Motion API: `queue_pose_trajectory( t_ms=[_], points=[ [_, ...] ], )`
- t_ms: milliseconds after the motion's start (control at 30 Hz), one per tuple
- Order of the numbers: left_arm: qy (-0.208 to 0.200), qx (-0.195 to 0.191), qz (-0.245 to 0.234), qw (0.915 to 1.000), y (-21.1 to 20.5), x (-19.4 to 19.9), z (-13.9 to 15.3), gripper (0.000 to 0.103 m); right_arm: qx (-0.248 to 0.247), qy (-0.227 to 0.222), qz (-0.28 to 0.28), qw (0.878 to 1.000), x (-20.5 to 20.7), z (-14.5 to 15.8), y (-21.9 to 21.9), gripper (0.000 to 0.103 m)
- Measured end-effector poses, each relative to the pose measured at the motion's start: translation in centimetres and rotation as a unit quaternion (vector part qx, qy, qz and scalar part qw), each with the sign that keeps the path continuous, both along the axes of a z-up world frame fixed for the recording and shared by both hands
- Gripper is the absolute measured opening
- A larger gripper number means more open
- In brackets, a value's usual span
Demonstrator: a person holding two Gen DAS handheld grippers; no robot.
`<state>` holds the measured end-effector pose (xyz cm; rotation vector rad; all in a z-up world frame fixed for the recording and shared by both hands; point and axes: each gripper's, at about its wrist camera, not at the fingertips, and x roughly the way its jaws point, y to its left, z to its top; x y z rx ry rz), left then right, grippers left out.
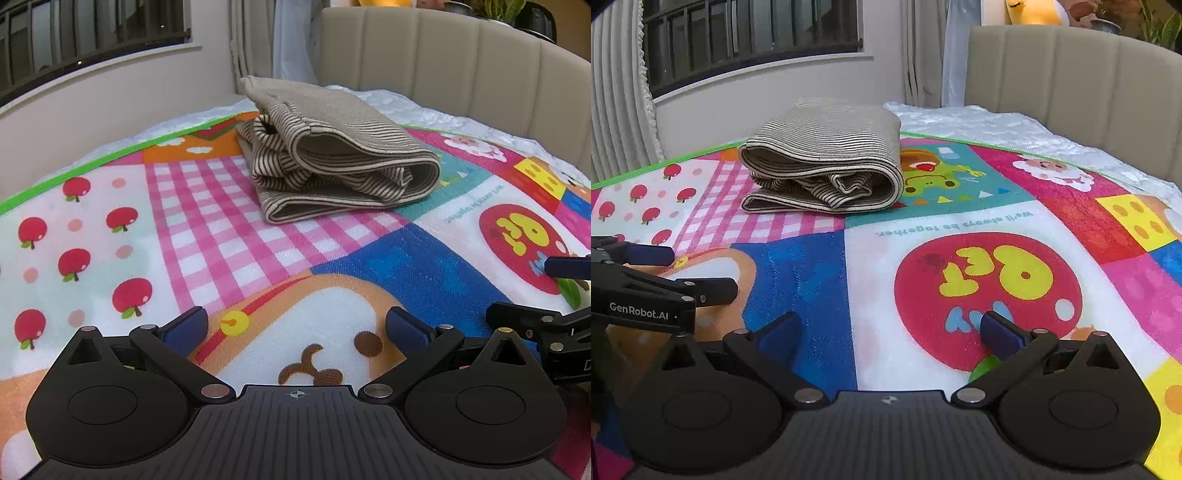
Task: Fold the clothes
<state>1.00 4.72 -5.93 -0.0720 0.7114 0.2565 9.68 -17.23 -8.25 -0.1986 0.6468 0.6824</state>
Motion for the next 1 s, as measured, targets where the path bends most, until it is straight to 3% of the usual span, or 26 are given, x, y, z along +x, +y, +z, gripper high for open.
queue_pose_trajectory(
  t_ms=[1000],
  points=[
    [-0.002,-0.001,-0.001,1.0000,0.01,-0.03,0.01,0.103,-0.005,-0.007,0.000,1.000,-0.34,-0.01,0.23,0.103]
  ],
)
